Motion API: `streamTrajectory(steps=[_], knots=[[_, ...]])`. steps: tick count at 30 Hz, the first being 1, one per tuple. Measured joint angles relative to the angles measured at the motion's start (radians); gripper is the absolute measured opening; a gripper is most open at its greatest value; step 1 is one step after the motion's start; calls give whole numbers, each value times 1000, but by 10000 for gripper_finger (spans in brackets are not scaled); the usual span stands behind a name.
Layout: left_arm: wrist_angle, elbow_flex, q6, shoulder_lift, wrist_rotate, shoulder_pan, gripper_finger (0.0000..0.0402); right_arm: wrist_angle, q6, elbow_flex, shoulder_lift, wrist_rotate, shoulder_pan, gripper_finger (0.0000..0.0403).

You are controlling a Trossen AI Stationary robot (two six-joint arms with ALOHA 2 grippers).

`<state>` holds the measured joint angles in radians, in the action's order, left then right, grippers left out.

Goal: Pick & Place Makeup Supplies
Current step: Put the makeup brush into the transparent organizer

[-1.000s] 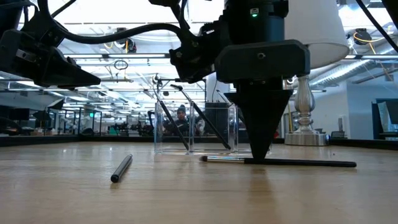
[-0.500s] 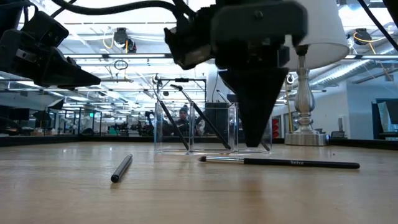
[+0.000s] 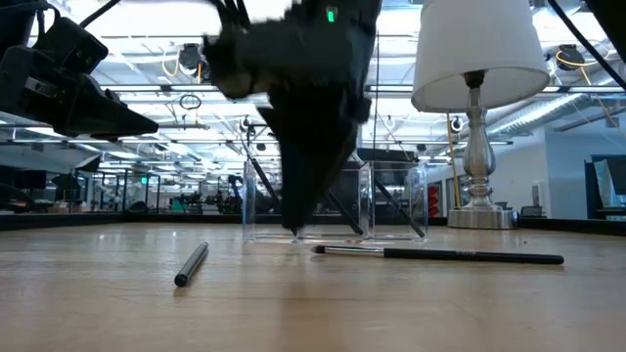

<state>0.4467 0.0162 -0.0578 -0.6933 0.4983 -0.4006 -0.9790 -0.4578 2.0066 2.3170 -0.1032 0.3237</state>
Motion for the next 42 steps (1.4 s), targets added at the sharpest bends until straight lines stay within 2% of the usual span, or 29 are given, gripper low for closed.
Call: streamTrajectory(steps=[8,15,21,34,39,42], knots=[[-1,0,0,0,0,0,51,-31,0,-1,0,4,-28,137],[-1,0,0,0,0,0,51,-7,-1,-36,10,57,-37,128],[-1,0,1,0,0,0,51,15,-16,-86,4,69,-35,104],[-1,0,1,0,0,0,51,6,-11,-88,6,80,-34,48],[-1,0,1,0,0,0,51,12,-12,-89,6,98,-34,10],[-1,0,1,0,0,0,51,23,-22,-89,6,105,-34,5]])
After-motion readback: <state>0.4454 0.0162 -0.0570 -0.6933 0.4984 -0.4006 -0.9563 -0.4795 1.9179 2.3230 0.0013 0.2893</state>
